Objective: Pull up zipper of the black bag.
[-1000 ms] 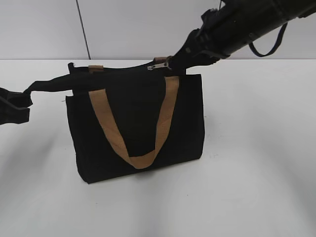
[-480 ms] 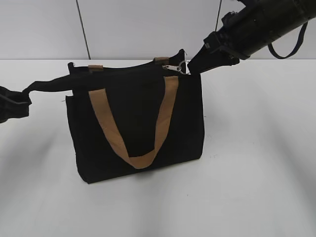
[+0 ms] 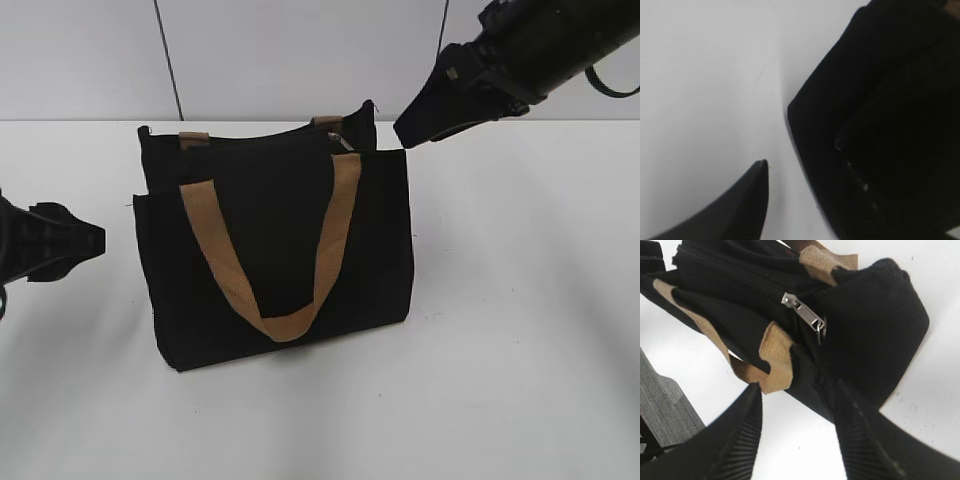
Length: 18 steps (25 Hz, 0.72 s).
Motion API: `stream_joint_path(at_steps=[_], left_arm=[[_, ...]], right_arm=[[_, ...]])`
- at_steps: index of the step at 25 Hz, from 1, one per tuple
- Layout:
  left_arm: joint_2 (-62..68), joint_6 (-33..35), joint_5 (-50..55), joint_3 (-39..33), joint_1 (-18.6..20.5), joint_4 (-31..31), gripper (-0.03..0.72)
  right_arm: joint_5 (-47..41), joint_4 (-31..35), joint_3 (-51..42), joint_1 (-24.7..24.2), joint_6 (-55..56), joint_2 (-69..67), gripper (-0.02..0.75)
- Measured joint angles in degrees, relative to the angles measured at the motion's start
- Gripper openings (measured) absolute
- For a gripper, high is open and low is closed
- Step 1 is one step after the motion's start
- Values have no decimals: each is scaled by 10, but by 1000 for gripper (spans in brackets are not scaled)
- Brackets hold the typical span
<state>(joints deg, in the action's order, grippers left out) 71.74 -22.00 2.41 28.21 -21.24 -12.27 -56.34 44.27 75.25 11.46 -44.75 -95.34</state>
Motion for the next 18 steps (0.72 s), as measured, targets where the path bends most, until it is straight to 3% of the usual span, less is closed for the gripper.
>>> stream_joint_path(at_steps=[5, 12, 18], left_arm=[[-13, 0, 110, 41, -18, 64, 382], [-100, 6, 254, 81, -20, 96, 381], [-210, 68, 370, 83, -20, 123, 381]], right_arm=[[-10, -9, -43, 0, 17, 43, 372], [28, -22, -156, 0, 20, 122, 372], [45, -25, -211, 0, 26, 225, 372]])
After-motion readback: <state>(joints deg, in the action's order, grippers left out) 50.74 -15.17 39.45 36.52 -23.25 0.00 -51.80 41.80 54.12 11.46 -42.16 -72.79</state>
